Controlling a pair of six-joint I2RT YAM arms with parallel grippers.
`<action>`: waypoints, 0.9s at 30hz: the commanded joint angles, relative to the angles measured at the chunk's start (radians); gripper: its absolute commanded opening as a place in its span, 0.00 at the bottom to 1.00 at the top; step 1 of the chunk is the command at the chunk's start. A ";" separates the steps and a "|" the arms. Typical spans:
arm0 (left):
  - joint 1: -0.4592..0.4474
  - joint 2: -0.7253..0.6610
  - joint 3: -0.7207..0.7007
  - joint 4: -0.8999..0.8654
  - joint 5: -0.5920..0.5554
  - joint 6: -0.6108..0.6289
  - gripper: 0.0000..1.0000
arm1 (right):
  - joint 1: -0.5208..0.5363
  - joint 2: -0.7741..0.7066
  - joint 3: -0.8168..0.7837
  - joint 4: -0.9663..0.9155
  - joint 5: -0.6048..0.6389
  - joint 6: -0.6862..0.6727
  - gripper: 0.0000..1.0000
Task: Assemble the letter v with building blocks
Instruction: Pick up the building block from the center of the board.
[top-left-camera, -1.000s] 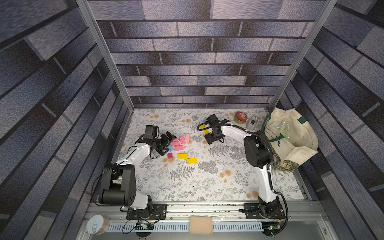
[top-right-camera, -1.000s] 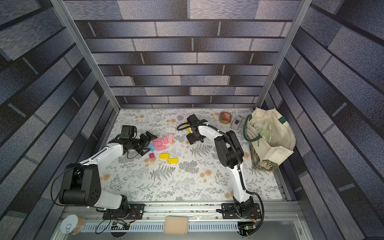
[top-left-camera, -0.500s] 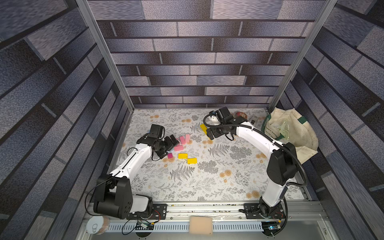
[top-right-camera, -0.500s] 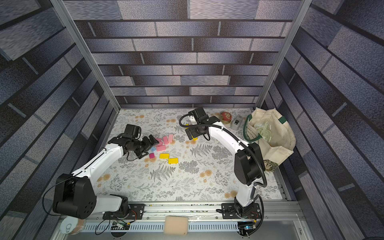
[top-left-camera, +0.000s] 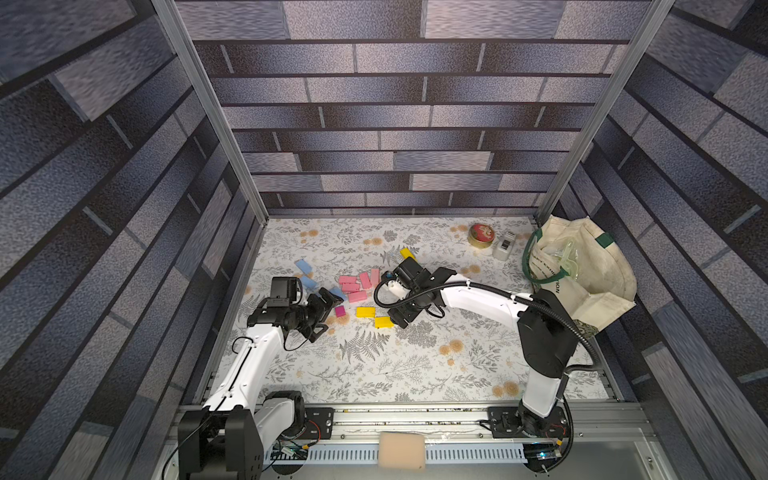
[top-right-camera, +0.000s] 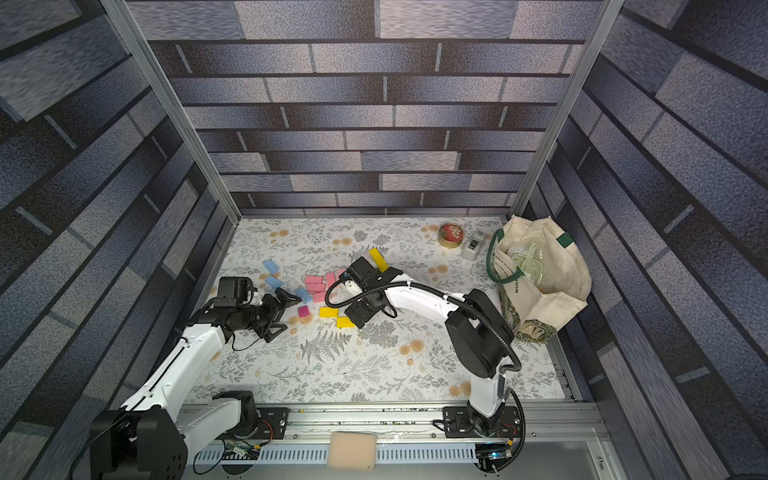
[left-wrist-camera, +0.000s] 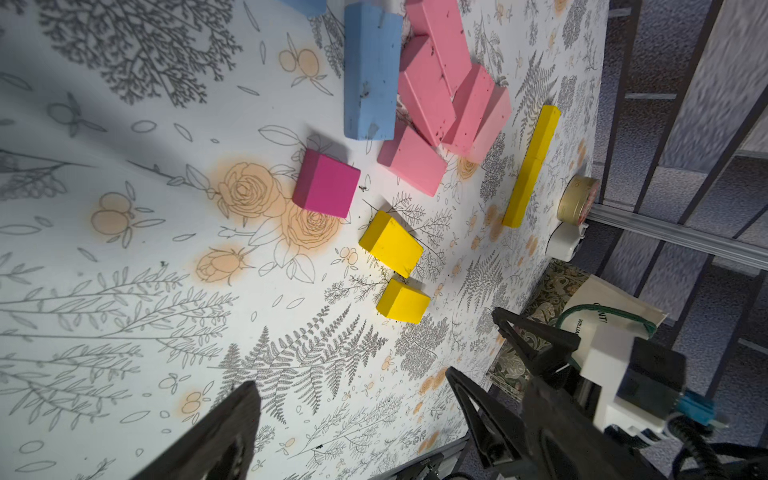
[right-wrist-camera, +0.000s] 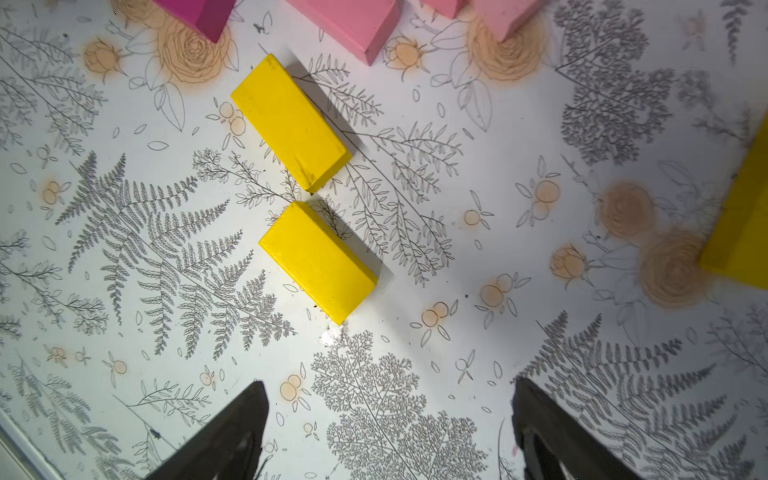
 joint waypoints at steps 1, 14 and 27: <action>0.060 -0.006 -0.033 0.014 0.106 -0.017 1.00 | 0.029 0.078 0.063 -0.013 0.049 -0.053 0.91; 0.140 0.025 -0.042 -0.005 0.155 0.027 1.00 | 0.075 0.268 0.216 -0.078 0.096 -0.127 0.81; 0.192 -0.006 -0.039 -0.037 0.149 0.056 1.00 | 0.107 0.296 0.263 -0.137 0.158 0.030 0.20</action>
